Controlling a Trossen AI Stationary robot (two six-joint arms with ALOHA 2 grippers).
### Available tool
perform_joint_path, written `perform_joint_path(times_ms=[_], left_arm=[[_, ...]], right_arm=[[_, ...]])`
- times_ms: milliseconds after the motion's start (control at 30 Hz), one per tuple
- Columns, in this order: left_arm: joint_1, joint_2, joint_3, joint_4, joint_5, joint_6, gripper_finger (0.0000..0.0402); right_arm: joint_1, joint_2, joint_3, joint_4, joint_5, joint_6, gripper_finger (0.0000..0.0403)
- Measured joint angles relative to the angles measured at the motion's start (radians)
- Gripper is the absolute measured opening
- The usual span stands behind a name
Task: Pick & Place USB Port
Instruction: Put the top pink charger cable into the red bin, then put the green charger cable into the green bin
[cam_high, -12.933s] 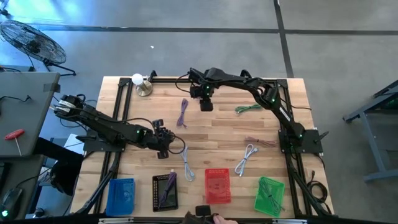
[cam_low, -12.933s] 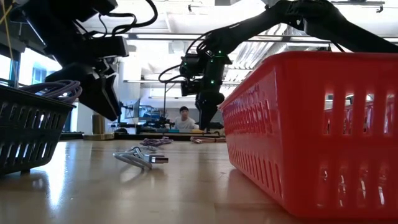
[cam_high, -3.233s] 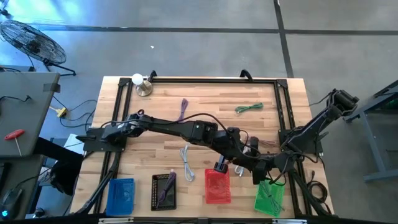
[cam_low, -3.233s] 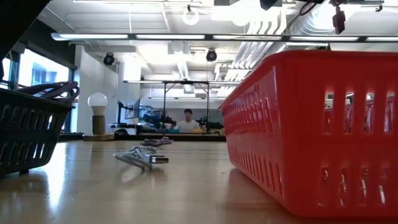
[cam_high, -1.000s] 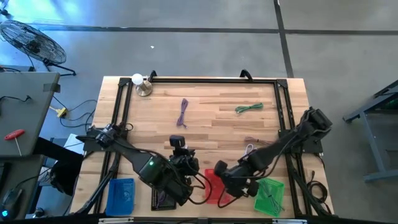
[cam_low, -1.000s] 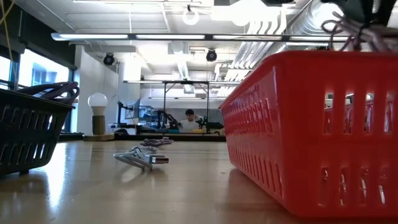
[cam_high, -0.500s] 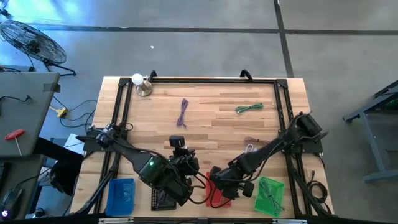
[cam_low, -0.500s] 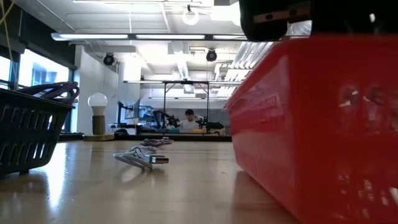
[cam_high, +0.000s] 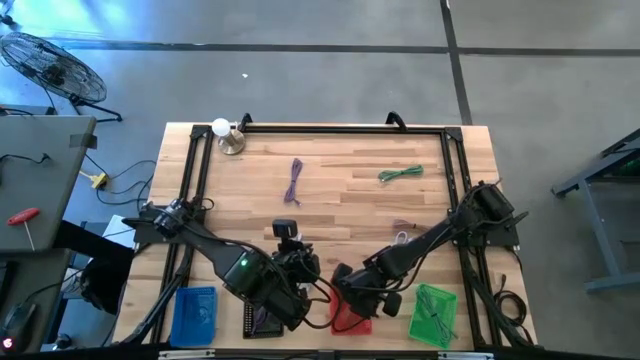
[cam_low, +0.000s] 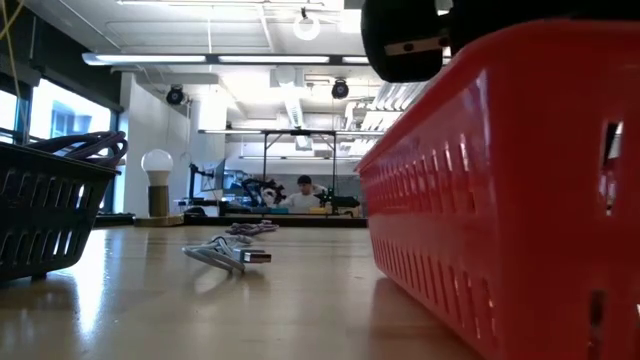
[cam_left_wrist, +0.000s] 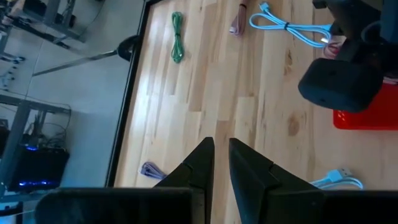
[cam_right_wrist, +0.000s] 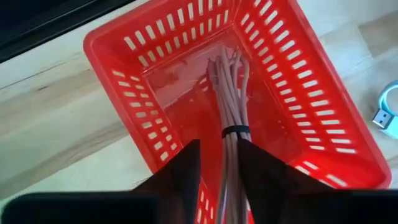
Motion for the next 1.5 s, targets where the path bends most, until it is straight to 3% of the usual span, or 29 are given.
perform_joint_path(times_ms=[167, 433, 567, 1000, 1100, 1233, 1300, 1500], left_arm=[[0.0, 0.0, 0.0, 0.0, 0.0, -0.013, 0.0044], [0.0, 0.0, 0.0, 0.0, 0.0, 0.011, 0.0044], [0.0, 0.0, 0.0, 0.0, 0.001, 0.015, 0.0044], [0.0, 0.001, 0.0, 0.0, 0.04, 0.076, 0.0044], [0.0, 0.001, 0.0, 0.0, 0.051, 0.077, 0.0044], [0.0, 0.001, 0.0, 0.0, 0.072, 0.074, 0.0044], [0.001, 0.001, 0.0, 0.0, 0.077, 0.073, 0.0044], [0.053, -0.037, -0.001, 0.0, 0.097, 0.15, 0.0044]], right_arm=[[0.008, -0.001, 0.0, -0.001, 0.014, 0.011, 0.0139], [0.061, -0.018, 0.055, -0.061, 0.154, 0.012, 0.0177], [0.078, -0.019, 0.082, -0.098, 0.195, 0.056, 0.0181], [0.032, -0.02, 0.082, -0.059, 0.156, 0.132, 0.0177], [0.051, -0.02, 0.134, -0.092, 0.267, 0.112, 0.0177], [0.095, -0.02, 0.236, -0.259, 0.565, 0.143, 0.0178], [0.107, -0.02, 0.29, -0.372, 0.683, 0.204, 0.0178], [0.097, -0.024, 0.439, -0.847, 0.852, 0.54, 0.017]])
